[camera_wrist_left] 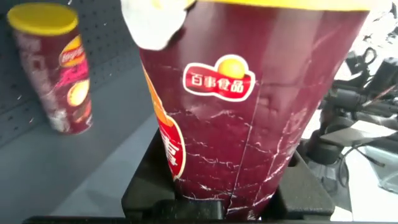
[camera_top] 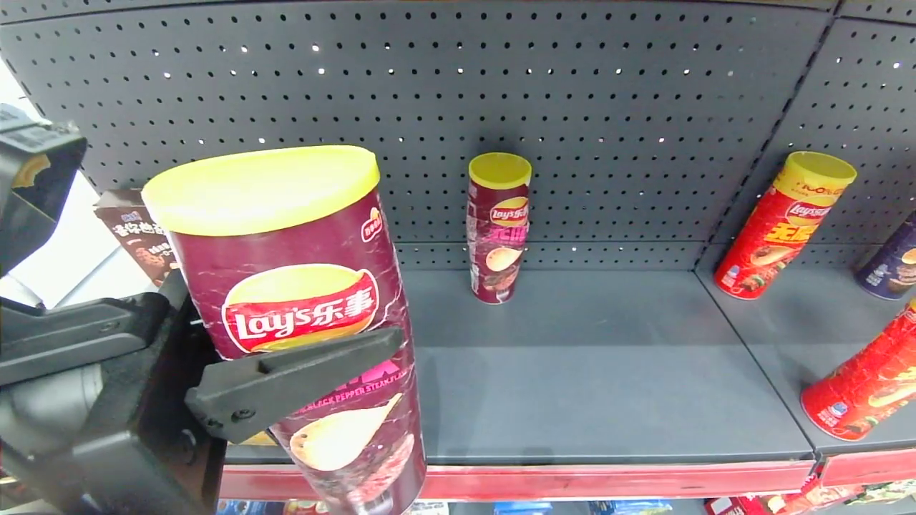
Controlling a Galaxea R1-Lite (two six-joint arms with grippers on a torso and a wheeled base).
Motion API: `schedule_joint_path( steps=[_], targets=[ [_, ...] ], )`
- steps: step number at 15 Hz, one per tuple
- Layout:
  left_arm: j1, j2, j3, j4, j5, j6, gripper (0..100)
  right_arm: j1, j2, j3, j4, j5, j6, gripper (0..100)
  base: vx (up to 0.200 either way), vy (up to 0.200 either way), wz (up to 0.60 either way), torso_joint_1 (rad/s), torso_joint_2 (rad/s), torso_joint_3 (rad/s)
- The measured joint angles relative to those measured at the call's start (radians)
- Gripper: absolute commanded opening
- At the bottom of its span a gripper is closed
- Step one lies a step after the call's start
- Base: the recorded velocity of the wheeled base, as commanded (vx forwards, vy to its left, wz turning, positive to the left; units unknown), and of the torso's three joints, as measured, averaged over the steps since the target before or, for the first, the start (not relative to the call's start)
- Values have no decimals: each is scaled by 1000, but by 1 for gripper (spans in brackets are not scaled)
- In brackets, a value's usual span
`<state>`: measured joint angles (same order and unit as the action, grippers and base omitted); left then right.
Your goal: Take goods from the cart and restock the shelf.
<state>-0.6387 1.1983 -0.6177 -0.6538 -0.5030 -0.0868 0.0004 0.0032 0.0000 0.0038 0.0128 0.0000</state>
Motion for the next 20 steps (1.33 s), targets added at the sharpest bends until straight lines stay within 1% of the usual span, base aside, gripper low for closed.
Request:
schedule_joint_path(
  steps=[2,3,4,5,6,7,8,9,11,13,15,17,19,20],
  targets=[
    [19,-1,21,0,1,0,0,1,1,-1,1,1,0,100,0,0,0,0,0,0],
    [33,-2,47,-1,0,-1,0,3,5,-6,2,10,2,100,0,0,0,0,0,0],
    [48,-5,73,-11,0,-2,0,9,24,-46,9,25,20,100,0,0,0,0,0,0],
    [58,-7,93,-16,0,-3,0,16,57,-115,18,44,46,100,0,0,0,0,0,0],
    [63,-10,103,-17,0,-3,0,34,114,-212,23,77,63,100,0,0,0,0,0,0],
    [73,-11,107,-18,0,-3,0,64,187,-309,33,127,63,100,0,0,0,0,0,0],
    [77,-11,107,-18,0,-3,0,101,263,-381,35,170,40,100,0,0,0,0,0,0],
    [80,-11,106,-19,0,-3,0,140,334,-418,32,201,-3,100,0,0,0,0,0,0],
    [97,-11,107,-19,-1,-6,0,239,470,-455,12,237,-79,100,0,0,0,0,0,0],
    [105,-12,105,-21,0,-29,0,321,585,-471,2,246,-103,100,0,0,0,0,0,0],
    [107,-12,105,-28,0,-36,0,395,695,-487,-18,247,-106,100,0,0,0,0,0,0],
    [108,-11,102,-44,0,-37,0,444,803,-497,-89,248,-104,100,0,0,0,0,0,0],
    [109,-6,96,-44,1,-38,0,461,916,-506,-193,241,-103,100,0,0,0,0,0,0],
    [110,-6,96,-44,1,-38,0,467,984,-513,-266,236,-103,100,0,0,0,0,0,0]
  ],
)
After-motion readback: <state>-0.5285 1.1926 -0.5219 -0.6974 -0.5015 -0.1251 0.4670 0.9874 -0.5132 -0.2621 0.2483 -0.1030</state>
